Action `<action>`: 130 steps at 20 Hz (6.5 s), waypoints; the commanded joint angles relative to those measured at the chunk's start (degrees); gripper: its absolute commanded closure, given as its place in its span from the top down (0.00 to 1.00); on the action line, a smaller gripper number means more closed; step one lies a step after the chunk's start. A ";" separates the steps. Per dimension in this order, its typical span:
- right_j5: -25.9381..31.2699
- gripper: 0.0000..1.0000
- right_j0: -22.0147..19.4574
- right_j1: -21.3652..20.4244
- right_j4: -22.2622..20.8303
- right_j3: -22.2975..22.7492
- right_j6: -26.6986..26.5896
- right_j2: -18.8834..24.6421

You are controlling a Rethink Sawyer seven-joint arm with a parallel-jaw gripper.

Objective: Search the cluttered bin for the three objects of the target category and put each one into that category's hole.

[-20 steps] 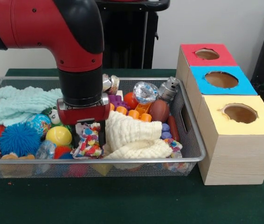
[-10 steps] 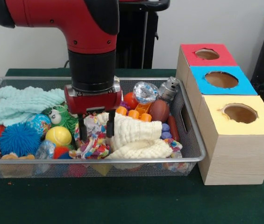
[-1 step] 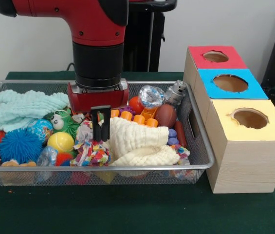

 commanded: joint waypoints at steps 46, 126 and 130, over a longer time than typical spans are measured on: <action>-7.64 1.00 -0.97 9.46 -9.61 0.96 0.29 -8.24; 7.57 0.00 24.98 -3.02 21.29 0.48 17.27 -13.89; 4.54 0.00 28.07 -2.33 22.46 1.86 20.72 -16.24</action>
